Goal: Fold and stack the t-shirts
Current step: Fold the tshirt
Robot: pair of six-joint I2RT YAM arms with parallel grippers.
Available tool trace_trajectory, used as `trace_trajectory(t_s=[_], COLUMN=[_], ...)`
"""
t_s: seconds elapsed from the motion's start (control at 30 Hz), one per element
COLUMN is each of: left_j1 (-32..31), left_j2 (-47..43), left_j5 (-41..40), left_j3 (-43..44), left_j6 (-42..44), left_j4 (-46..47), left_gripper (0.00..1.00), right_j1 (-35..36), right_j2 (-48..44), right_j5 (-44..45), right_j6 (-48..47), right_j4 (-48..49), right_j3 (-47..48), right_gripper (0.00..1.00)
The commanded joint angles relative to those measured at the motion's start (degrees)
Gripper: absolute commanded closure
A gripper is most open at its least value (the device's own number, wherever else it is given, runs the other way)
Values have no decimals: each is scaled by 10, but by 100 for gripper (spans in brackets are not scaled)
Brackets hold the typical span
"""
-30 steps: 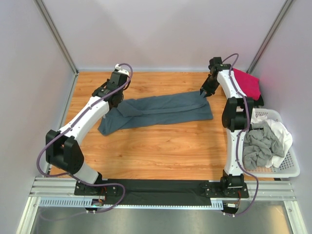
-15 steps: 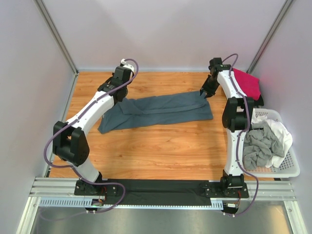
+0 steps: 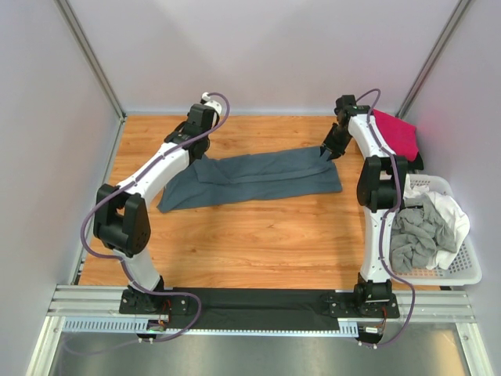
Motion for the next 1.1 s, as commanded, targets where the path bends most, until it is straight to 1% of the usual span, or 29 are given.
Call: trace_trajectory(t_s=[0.0, 0.13, 0.3, 0.43, 0.57, 0.67, 0.87, 0.93, 1.07], left_j1=[6, 10, 11, 11, 12, 14, 27, 27, 27], left_j2=[3, 15, 38, 49, 49, 54, 73, 81, 101], left_j5=[11, 6, 30, 26, 11, -16, -29, -19, 43], left_j3=[22, 31, 51, 47, 33, 23, 20, 24, 29], left_j6=[12, 17, 14, 13, -3, -17, -63, -78, -95], left_j4=[36, 52, 63, 66, 58, 48, 31, 31, 66], left_gripper=[100, 100, 100, 100, 100, 100, 100, 100, 100], right_j1=[-3, -3, -2, -3, -3, -3, -2, -2, -3], right_j2=[-35, -29, -23, -23, -22, -20, -22, -30, -36], right_j5=[-7, -14, -17, -15, -15, -24, -33, -32, -37], right_j6=[-9, -11, -12, -13, -15, -15, -24, -27, -31], right_j4=[11, 11, 10, 8, 7, 9, 12, 19, 35], right_j3=[-2, 0, 2, 1, 0, 2, -4, -11, -29], right_gripper=[66, 66, 66, 66, 66, 66, 65, 65, 64])
